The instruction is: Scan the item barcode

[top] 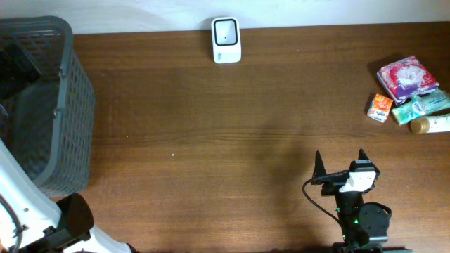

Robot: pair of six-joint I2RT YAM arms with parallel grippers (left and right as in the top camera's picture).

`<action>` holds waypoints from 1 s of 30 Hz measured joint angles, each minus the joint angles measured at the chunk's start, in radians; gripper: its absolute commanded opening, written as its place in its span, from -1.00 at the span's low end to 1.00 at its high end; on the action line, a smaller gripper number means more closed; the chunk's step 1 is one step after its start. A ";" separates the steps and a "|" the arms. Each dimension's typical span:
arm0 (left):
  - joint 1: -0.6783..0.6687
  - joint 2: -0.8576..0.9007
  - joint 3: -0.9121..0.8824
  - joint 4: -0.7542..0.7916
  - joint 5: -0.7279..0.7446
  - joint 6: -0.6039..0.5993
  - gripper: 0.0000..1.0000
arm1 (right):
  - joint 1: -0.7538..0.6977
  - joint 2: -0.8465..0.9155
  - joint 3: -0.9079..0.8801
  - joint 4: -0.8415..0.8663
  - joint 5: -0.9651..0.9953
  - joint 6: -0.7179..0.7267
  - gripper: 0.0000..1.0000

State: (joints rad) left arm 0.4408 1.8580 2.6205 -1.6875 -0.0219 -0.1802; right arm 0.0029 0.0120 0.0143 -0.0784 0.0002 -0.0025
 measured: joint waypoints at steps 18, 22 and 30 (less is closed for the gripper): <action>0.000 0.000 0.000 0.000 0.000 0.000 0.99 | 0.000 0.000 0.000 0.000 0.000 0.002 0.97; 0.000 -0.065 -0.087 0.015 0.049 0.000 0.99 | 0.000 0.000 0.000 0.000 0.000 0.003 0.97; 0.000 -0.603 -0.834 0.464 0.296 0.003 0.98 | 0.000 0.000 0.000 0.000 0.000 0.003 0.97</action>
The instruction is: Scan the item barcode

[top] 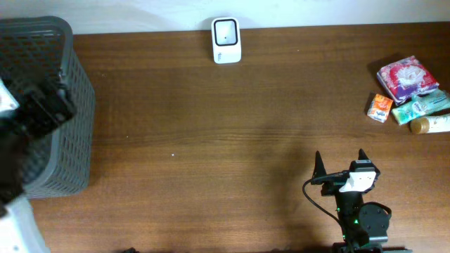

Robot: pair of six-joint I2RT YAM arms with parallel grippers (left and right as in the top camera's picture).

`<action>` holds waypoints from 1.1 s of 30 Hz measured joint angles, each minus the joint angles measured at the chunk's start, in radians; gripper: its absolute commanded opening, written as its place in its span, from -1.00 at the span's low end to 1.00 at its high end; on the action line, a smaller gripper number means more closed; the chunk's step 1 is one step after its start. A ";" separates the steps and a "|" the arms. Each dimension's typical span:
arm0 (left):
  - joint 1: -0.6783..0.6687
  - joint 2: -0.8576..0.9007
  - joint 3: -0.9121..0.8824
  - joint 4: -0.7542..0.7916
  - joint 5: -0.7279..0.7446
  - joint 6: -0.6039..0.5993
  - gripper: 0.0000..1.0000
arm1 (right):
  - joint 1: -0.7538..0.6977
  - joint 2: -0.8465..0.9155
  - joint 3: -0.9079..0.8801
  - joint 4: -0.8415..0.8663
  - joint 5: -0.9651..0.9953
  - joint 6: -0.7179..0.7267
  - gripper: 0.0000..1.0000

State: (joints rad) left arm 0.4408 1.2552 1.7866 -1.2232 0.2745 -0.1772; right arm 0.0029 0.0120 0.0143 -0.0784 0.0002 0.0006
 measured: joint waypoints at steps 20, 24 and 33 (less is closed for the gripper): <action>-0.357 -0.443 -0.633 0.446 0.214 0.263 0.98 | 0.000 0.000 0.000 0.000 0.000 0.000 0.97; -0.378 -0.579 -0.764 0.472 0.203 0.322 0.98 | 0.000 0.000 0.000 0.000 0.000 0.000 0.97; -0.381 -0.792 -1.016 0.694 0.189 0.342 0.99 | 0.000 0.000 0.000 0.000 0.000 0.000 0.97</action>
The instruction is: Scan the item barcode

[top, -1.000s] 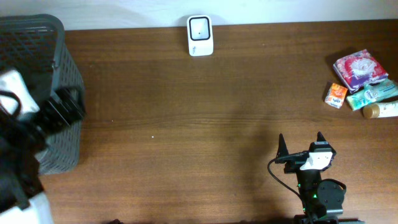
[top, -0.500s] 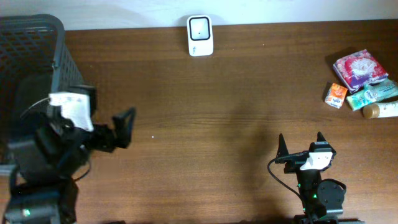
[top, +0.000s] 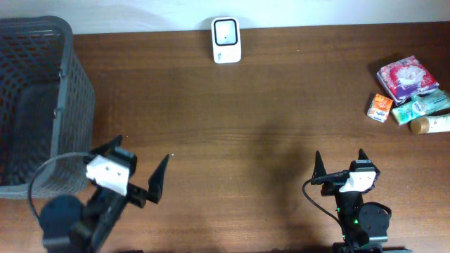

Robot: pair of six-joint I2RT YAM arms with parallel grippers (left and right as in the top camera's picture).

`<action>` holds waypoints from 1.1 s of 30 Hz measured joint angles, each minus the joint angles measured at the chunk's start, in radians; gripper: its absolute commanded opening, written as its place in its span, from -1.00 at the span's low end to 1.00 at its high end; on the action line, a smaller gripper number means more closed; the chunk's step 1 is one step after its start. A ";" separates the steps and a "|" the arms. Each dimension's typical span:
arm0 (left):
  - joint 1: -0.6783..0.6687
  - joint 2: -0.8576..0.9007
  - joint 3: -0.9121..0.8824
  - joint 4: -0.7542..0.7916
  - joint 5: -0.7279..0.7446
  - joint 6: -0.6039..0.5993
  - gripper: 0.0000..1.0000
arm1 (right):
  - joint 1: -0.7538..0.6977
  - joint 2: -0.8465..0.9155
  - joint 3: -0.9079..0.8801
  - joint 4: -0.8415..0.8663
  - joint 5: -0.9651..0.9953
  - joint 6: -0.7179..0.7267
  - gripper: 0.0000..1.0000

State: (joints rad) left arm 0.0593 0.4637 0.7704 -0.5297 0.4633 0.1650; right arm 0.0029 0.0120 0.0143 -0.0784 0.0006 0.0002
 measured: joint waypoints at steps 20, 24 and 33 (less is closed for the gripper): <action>-0.001 -0.448 -0.671 0.388 -0.320 -0.219 0.99 | 0.000 0.000 0.000 0.000 0.000 0.000 0.97; -0.001 -0.449 -0.731 0.459 -0.391 -0.242 0.98 | 0.000 0.000 0.000 0.000 0.000 0.000 0.97; -0.001 -0.449 -0.753 0.458 -0.572 -0.364 0.98 | 0.000 0.000 0.000 0.000 0.000 0.000 0.97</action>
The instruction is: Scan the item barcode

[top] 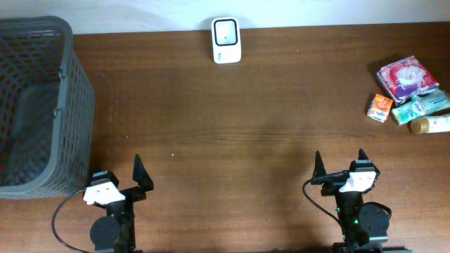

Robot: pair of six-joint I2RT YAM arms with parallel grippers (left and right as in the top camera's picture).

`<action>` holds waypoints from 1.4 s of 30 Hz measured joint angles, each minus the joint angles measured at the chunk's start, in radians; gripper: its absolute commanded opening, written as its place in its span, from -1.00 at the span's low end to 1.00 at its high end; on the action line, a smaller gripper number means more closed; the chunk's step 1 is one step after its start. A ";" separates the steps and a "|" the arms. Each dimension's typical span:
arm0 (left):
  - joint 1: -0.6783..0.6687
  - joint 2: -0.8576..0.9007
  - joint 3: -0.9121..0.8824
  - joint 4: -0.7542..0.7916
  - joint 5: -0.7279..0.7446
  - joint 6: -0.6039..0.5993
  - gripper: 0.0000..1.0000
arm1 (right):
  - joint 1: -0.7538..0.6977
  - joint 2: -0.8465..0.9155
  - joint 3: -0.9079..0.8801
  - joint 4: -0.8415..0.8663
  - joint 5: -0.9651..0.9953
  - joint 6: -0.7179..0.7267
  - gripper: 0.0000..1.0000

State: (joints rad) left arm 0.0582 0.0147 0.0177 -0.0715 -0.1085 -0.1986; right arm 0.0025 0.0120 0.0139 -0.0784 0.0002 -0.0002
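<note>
The white barcode scanner [226, 40] stands at the far edge of the table, middle. The items lie in a cluster at the far right: a pink packet [404, 77], a small orange box [380, 107], a green packet [422, 107] and a bottle [430, 125]. My left gripper [117, 171] sits near the front edge at the left, open and holding nothing. At the front right my right gripper [339, 160] is also open and holding nothing, well short of the items.
A tall grey mesh basket [70, 91] fills the left end of the brown table [232, 140]. Its near corner is just beyond the left gripper. A black cable loops beside each arm's base.
My left gripper was tilted and spread wide in front of the basket. It now sits lower in the overhead view, squared up and pointing away from the front edge. The right arm and items are unchanged.
The left arm loomed large at the lower left corner, then hung over the basket. Later it was at table level in front of the basket, open. Now it rests near the front edge. The right gripper, scanner and items stayed where they were throughout.
</note>
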 measured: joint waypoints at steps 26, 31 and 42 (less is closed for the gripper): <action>0.000 0.000 0.000 -0.013 0.072 0.180 0.98 | 0.000 0.000 0.000 0.000 0.000 0.000 0.97; 0.000 0.000 0.000 -0.013 0.057 0.179 0.98 | 0.000 0.000 0.000 0.000 0.000 0.000 0.97; 0.000 0.000 0.000 -0.014 0.070 0.180 0.99 | 0.000 0.000 0.000 0.000 0.000 0.000 0.97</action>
State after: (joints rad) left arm 0.0582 0.0147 0.0177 -0.0853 -0.0383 -0.0185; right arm 0.0029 0.0120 0.0139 -0.0784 0.0006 0.0002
